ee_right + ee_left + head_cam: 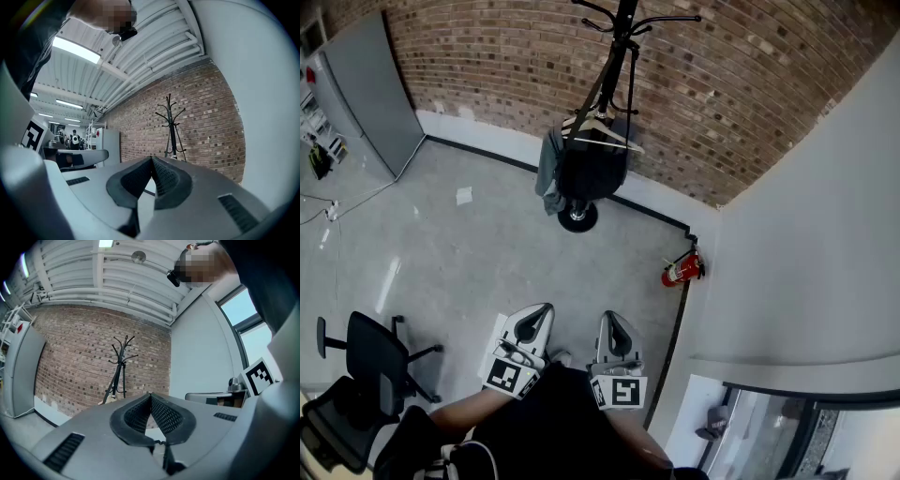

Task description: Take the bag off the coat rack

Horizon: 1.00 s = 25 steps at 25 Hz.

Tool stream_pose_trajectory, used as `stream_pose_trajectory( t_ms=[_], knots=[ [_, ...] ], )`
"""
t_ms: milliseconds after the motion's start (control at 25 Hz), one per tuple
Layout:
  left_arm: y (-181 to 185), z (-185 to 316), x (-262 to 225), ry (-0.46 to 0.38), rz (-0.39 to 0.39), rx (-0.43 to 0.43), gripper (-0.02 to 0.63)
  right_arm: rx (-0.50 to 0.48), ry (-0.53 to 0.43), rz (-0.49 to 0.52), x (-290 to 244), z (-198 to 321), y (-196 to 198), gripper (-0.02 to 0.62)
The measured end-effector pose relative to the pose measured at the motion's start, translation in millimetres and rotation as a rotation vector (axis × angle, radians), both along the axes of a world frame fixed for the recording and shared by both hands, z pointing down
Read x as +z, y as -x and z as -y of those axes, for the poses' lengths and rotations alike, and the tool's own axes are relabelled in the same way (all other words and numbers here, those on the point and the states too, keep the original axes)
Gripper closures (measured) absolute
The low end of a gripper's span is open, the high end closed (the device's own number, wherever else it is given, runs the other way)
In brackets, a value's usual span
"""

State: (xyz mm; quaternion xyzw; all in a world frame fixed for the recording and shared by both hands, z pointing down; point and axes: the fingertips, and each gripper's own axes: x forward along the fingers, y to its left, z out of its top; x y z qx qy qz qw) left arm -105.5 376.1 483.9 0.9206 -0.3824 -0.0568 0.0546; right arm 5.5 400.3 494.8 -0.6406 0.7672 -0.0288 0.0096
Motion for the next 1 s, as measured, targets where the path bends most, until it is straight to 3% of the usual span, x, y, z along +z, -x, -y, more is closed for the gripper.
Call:
stream_pose_trajectory(
  t_ms=[520,1000],
  knots=[
    [-27.4,21.3,4.0,0.012,-0.022,-0.006,0.588,0.027,-0.008,0.037,3.8,16.6,-36.7,0.575],
    [-65.3,104.5,9.3,0.025,-0.032,0.065,0.588,0.109,0.004,0.026,5.9,90.6,-74.8,0.575]
  ],
)
